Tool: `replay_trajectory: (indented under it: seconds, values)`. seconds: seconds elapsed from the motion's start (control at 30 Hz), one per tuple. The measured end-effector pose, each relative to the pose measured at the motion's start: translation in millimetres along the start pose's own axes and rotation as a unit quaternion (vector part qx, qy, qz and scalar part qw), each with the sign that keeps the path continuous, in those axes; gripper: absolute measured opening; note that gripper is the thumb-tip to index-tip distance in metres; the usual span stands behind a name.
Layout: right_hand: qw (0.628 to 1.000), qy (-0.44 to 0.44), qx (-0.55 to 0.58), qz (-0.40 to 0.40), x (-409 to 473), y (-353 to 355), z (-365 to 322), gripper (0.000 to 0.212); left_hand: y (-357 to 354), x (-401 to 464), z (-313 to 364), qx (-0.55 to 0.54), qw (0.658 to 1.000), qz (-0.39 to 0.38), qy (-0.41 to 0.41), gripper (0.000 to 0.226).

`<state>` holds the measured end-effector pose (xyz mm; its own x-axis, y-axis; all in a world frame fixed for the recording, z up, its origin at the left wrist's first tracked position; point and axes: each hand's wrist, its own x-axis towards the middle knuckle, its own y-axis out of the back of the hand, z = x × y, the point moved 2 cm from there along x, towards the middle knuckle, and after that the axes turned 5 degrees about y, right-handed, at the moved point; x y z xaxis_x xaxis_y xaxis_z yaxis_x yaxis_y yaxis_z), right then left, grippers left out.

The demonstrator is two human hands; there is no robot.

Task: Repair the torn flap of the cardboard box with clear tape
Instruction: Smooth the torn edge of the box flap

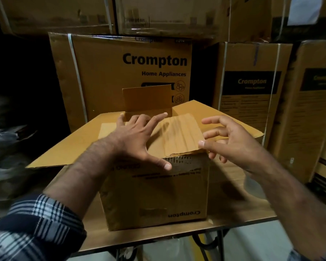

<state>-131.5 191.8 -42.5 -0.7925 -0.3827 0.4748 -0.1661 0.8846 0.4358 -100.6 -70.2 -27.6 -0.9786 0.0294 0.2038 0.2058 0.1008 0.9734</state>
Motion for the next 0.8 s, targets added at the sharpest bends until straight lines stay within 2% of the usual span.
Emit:
replay_trajectory:
  seconds: [0.17, 0.23, 0.33, 0.43, 0.57, 0.67, 0.8]
  values:
    - [0.997, 0.064, -0.037, -0.025, 1, 1, 0, 0.038, -10, 8, 4, -0.075, 0.994, -0.074, 0.013, 0.130]
    - [0.983, 0.122, -0.140, 0.012, 0, -1, 1, 0.025, -12, 9, 3, -0.089, 0.993, -0.079, 0.011, 0.129]
    - [0.936, 0.220, -0.268, 0.059, -8, -6, 6, 0.017, -13, 7, 2, -0.123, 0.987, -0.105, 0.016, 0.132]
    - [0.922, 0.237, -0.292, 0.090, -22, -15, 21, 0.021, -14, 8, 2, -0.124, 0.986, -0.106, 0.023, 0.131]
    - [0.907, 0.220, -0.336, 0.128, -44, -40, 29, 0.031, -13, 8, 4, -0.102, 0.986, -0.127, 0.037, 0.116]
    - [0.915, 0.215, -0.322, 0.115, -56, -66, 20, 0.043, -11, 7, 6, -0.084, 0.988, -0.125, 0.037, 0.113]
    - [0.914, 0.219, -0.335, 0.067, -54, -108, 5, 0.055, -8, 8, 8, -0.051, 0.991, -0.121, 0.026, 0.121]
